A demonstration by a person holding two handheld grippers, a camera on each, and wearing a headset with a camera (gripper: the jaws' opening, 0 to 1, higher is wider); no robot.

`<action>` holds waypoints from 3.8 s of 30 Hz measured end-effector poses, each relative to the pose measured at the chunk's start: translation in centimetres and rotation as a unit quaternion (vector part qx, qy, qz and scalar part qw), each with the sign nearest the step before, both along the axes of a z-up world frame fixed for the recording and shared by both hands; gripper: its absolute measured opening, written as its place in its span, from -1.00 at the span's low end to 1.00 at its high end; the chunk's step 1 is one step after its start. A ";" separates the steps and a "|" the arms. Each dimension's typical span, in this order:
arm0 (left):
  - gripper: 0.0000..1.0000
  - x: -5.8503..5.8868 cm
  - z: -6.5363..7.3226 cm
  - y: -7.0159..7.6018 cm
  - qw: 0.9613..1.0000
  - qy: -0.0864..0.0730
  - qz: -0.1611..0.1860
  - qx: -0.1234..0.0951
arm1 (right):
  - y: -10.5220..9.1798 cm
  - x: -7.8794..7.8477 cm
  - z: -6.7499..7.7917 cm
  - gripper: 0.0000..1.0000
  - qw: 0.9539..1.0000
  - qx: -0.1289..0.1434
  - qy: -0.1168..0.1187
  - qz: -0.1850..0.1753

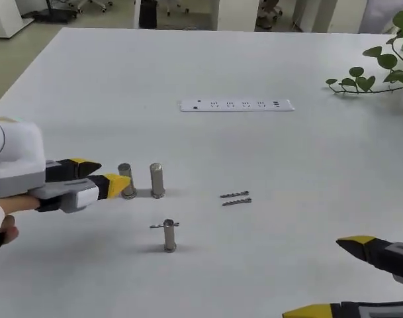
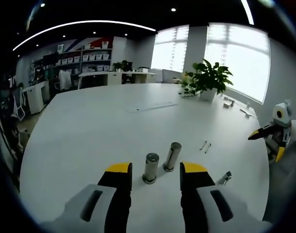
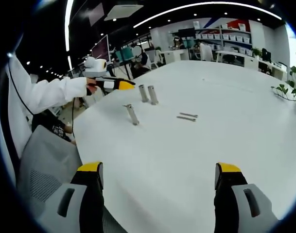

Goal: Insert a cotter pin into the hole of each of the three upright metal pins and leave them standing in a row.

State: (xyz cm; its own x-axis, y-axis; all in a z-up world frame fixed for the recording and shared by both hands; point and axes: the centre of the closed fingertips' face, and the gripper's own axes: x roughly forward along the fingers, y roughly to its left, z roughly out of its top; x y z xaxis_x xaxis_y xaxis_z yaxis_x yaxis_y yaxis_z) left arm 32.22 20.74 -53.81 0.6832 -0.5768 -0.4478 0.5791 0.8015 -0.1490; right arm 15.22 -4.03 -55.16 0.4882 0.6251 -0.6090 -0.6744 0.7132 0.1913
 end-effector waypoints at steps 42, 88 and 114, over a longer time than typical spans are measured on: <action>-0.81 -1.1 -0.6 -0.7 0.995 -0.013 -0.027 0.099 | -0.4 -0.5 -0.4 0.82 1.000 0.004 0.011 -0.024; -0.81 -14.4 -0.3 -12.1 0.995 0.033 -0.038 0.084 | 1.2 -1.0 0.9 0.81 0.999 0.045 -0.014 0.007; -0.81 -14.5 -1.7 -12.6 0.995 0.047 -0.017 0.091 | 1.0 -1.0 0.7 0.80 0.999 0.045 -0.011 0.004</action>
